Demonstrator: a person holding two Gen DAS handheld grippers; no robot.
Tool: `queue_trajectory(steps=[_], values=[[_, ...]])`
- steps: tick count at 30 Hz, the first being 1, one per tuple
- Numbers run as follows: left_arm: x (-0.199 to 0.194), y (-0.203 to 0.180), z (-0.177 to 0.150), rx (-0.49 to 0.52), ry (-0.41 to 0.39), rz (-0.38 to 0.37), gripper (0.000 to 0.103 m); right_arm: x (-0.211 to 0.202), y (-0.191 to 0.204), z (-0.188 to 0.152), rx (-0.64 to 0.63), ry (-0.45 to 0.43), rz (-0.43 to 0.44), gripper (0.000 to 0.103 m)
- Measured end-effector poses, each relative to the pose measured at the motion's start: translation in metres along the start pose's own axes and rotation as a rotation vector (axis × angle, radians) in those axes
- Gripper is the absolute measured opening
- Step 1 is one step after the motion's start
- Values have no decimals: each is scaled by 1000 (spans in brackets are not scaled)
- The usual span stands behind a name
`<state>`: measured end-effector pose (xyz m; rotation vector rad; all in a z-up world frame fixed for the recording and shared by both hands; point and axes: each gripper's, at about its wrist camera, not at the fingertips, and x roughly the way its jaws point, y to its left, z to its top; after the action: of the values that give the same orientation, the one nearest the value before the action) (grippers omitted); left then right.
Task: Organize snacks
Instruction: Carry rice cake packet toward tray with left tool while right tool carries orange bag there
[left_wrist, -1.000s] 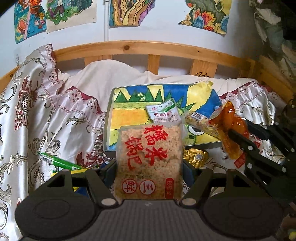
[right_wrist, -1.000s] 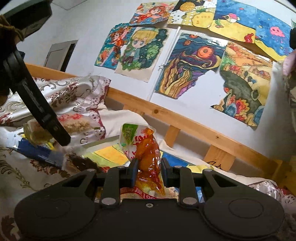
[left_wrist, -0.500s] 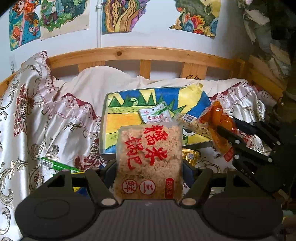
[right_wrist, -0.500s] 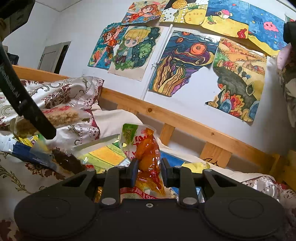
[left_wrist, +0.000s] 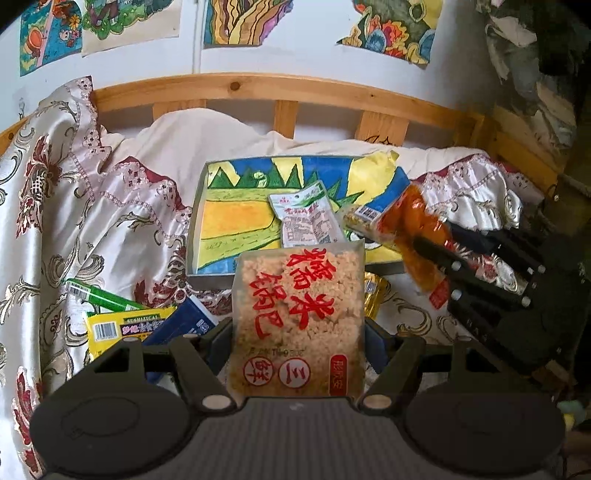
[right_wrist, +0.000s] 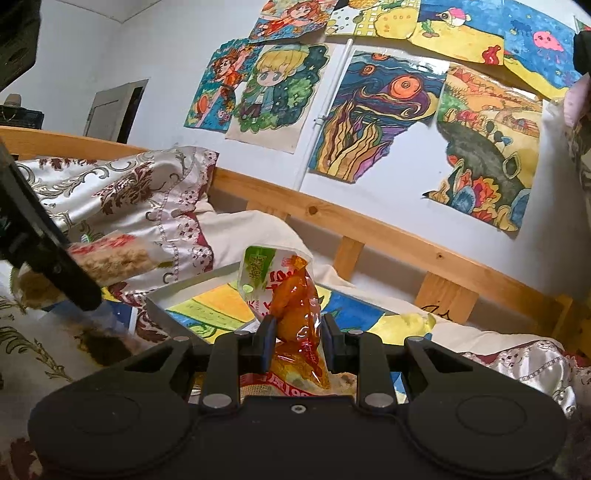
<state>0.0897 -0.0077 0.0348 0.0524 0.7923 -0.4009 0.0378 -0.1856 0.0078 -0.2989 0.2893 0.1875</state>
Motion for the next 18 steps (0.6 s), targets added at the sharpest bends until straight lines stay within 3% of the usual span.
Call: queue_trajectory(steps=[5,13,18], values=[[-1,-2,-2,-1,-5,2,75,5,9,-3,52,49,95,28],[-3,3,-8,-15,3,24,75,6,45,-10,3,106,239,28],[-6,9,-9,-28,6,41,75,4,59,-15,-25,122,278,28]])
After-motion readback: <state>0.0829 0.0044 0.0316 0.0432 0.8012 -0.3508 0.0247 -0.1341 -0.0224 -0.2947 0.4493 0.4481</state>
